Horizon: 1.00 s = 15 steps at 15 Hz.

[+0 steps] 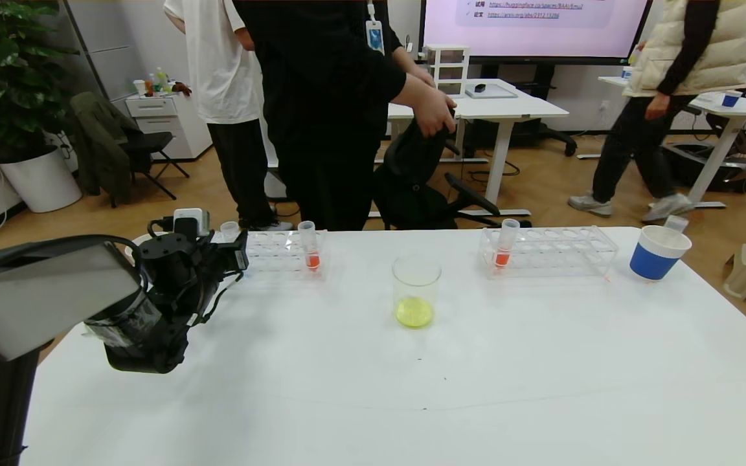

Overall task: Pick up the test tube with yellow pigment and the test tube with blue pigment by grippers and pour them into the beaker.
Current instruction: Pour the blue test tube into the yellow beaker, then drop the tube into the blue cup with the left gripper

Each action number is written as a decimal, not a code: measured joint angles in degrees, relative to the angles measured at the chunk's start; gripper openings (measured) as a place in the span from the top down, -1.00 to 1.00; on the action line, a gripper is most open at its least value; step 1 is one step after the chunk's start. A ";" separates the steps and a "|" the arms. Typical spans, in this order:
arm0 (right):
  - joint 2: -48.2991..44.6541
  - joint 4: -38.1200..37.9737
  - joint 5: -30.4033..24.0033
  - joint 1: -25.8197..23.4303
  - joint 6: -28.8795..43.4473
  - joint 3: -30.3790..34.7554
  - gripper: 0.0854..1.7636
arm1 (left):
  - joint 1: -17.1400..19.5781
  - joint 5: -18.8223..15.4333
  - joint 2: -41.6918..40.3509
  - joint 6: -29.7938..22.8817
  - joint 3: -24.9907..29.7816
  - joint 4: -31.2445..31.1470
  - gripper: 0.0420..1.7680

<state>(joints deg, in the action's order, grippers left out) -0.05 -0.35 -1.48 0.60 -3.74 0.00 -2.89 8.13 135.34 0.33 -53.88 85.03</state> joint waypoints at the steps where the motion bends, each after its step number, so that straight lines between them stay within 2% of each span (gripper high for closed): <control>1: 0.00 0.00 0.02 0.00 0.00 0.00 -0.97 | 0.00 -0.15 -0.02 0.00 0.00 0.02 0.43; 2: 0.00 0.00 0.00 0.00 0.00 0.00 -0.97 | -0.09 -0.06 -0.09 0.02 0.02 0.00 0.66; 3: 0.00 0.00 0.02 0.00 0.00 0.00 -0.97 | 0.05 -0.12 -0.17 0.00 0.02 0.00 0.66; 4: 0.00 0.02 0.00 0.00 0.00 0.00 -0.97 | -0.02 -0.11 -0.23 0.00 0.02 0.00 0.47; 9: 0.00 0.00 0.00 0.00 0.00 0.00 -0.97 | -0.02 -0.12 -1.35 0.05 -0.72 -1.77 0.46; 15: 0.00 0.00 0.00 0.00 0.00 0.00 -0.97 | -0.85 -0.17 -9.96 0.16 -5.40 -19.60 0.46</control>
<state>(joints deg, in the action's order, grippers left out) -0.05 -0.35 -1.48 0.60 -3.74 0.00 -3.74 7.96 125.38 0.49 -59.28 65.43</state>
